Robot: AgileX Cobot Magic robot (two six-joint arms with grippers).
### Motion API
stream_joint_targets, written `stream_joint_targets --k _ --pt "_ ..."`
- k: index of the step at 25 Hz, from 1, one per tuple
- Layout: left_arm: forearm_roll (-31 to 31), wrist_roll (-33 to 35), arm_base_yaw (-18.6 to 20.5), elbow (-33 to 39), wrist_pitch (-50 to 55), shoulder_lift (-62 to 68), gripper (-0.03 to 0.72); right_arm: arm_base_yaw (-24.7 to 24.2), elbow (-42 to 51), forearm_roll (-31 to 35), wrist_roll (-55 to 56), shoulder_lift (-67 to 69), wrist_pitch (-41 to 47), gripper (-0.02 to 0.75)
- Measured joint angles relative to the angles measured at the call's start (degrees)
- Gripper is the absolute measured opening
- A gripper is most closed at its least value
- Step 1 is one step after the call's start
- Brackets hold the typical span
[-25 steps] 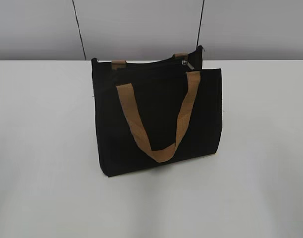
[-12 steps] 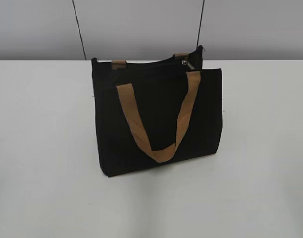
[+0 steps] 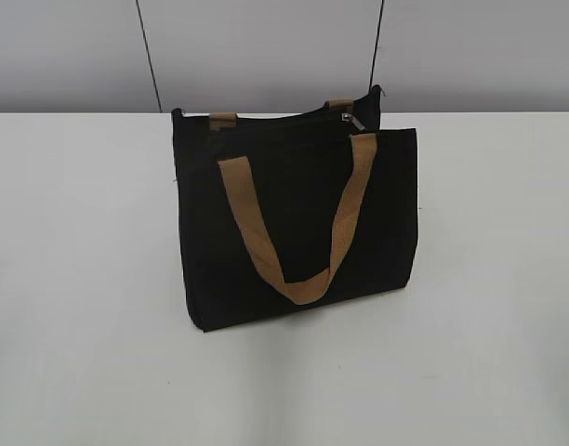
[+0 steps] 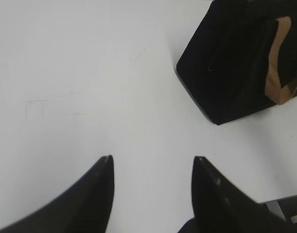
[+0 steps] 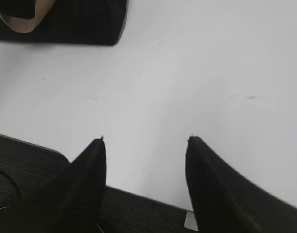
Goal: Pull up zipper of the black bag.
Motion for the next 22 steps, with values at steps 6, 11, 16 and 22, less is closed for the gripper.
stream_joint_targets --k 6,11,16,22 --pt "0.0 0.0 0.0 0.0 0.0 0.0 0.391 0.0 0.0 -0.02 0.06 0.0 0.07 0.397" --pt "0.0 0.0 0.0 0.0 0.0 0.0 0.391 0.0 0.0 0.38 0.06 0.0 0.07 0.373" --pt "0.0 0.0 0.0 0.0 0.0 0.0 0.391 0.0 0.06 0.38 0.11 0.0 0.07 0.37" --pt "0.0 0.0 0.54 0.0 0.0 -0.62 0.391 -0.77 0.1 0.46 0.11 -0.69 0.12 0.37"
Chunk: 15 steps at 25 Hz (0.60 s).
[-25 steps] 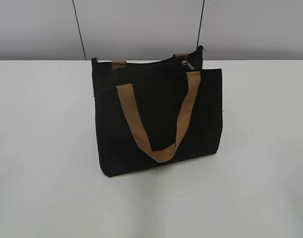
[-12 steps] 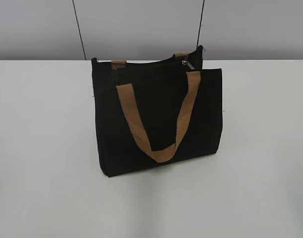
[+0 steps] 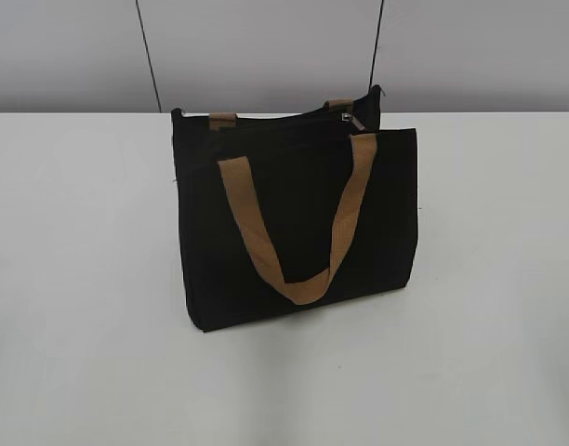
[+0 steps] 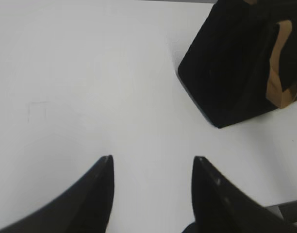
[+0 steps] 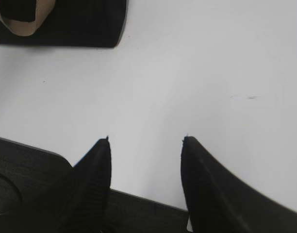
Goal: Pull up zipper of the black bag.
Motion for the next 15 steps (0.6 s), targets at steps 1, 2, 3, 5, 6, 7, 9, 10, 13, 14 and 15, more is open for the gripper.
stream_joint_targets --k 1,2,3,5,6,7,9,10,13,14,15 --pt "0.0 0.0 0.55 0.0 0.0 -0.59 0.391 -0.67 0.0 0.0 0.0 -0.53 0.0 0.37" --pt "0.0 0.0 1.32 0.0 0.0 -1.24 0.391 -1.53 0.0 0.06 0.0 -1.44 0.0 0.37" --pt "0.0 0.0 2.13 0.0 0.0 -1.8 0.39 -2.34 0.0 0.12 0.0 -2.18 0.0 0.37" --pt "0.0 0.0 4.64 0.0 -0.05 -3.12 0.386 -4.64 0.0 0.12 0.0 -4.14 0.0 0.37" --pt "0.0 0.0 6.1 0.0 -0.05 -3.94 0.384 -5.5 0.0 0.12 0.0 -5.0 0.0 0.37" --pt "0.0 0.0 7.38 0.0 -0.05 -4.43 0.382 -6.44 0.0 0.12 0.0 -6.02 0.07 0.37" --pt "0.0 0.0 10.51 0.0 0.01 -4.76 0.379 -7.82 0.0 0.17 0.05 -7.76 0.07 0.37" --pt "0.0 0.0 11.97 0.0 0.01 -4.81 0.379 -8.32 0.0 0.22 0.05 -8.36 0.14 0.37" --pt "0.0 0.0 15.22 0.0 -0.05 -4.88 0.372 -9.98 0.0 0.22 0.05 -8.61 0.14 0.37" --pt "0.0 0.0 15.98 0.0 -0.05 -4.88 0.37 -10.58 0.0 0.24 0.05 -8.61 0.14 0.37" --pt "0.0 0.0 16.78 0.0 -0.05 -4.88 0.37 -11.38 0.0 0.24 0.05 -8.61 0.14 0.37"
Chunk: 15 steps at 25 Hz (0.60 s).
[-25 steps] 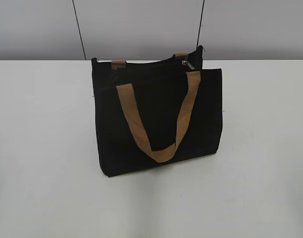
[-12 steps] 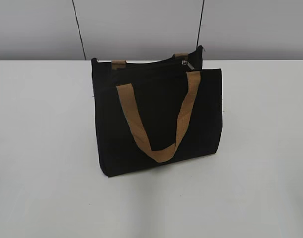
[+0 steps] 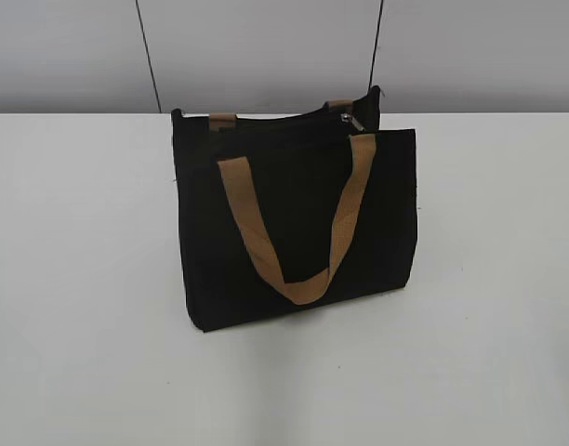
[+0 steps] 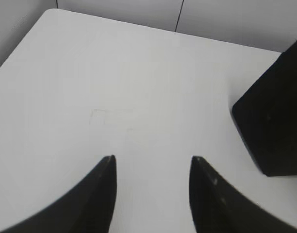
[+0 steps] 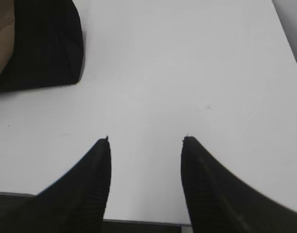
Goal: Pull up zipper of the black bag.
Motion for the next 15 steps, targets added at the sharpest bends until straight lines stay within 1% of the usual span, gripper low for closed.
stream_joint_targets --k 4,8,15 --pt "0.0 0.0 2.26 0.0 0.0 0.0 0.369 -2.25 0.0 0.05 0.0 0.0 0.0 0.37" --pt "0.0 0.0 3.75 0.0 0.0 0.0 0.366 -2.4 0.0 0.05 0.0 0.0 0.0 0.37" --pt "0.0 0.0 5.52 0.0 0.0 0.0 0.332 -2.4 0.0 0.06 0.0 0.0 0.0 0.37"
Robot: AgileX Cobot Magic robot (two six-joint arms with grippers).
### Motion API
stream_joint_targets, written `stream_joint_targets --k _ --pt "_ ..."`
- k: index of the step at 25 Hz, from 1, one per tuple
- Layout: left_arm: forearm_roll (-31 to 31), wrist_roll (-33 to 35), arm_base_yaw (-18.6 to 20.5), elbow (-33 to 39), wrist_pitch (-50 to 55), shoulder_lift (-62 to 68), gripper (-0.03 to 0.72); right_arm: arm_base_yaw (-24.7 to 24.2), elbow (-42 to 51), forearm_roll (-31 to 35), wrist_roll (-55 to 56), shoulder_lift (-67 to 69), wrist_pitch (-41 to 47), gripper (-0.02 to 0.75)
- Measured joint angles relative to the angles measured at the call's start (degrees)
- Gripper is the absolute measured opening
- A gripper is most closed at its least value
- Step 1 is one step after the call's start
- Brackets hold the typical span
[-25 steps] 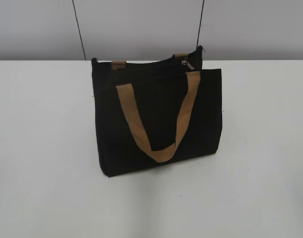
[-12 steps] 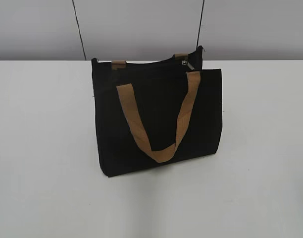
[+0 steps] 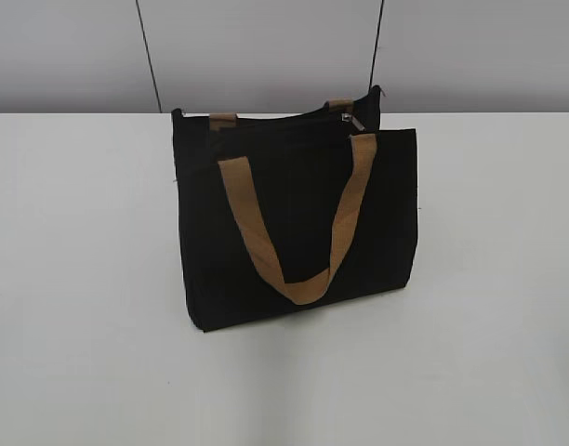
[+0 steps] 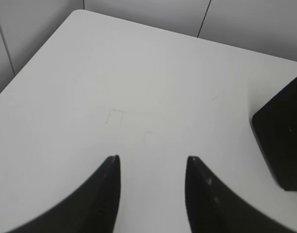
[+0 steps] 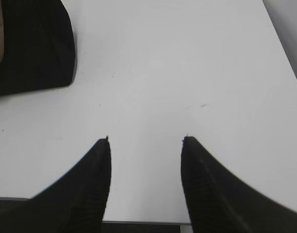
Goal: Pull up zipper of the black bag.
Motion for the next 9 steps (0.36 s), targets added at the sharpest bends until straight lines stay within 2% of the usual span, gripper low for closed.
stream_joint_targets --k 9 --pt "0.0 0.0 0.0 0.0 0.0 0.0 0.293 0.0 0.0 0.0 0.0 0.0 0.0 0.37"
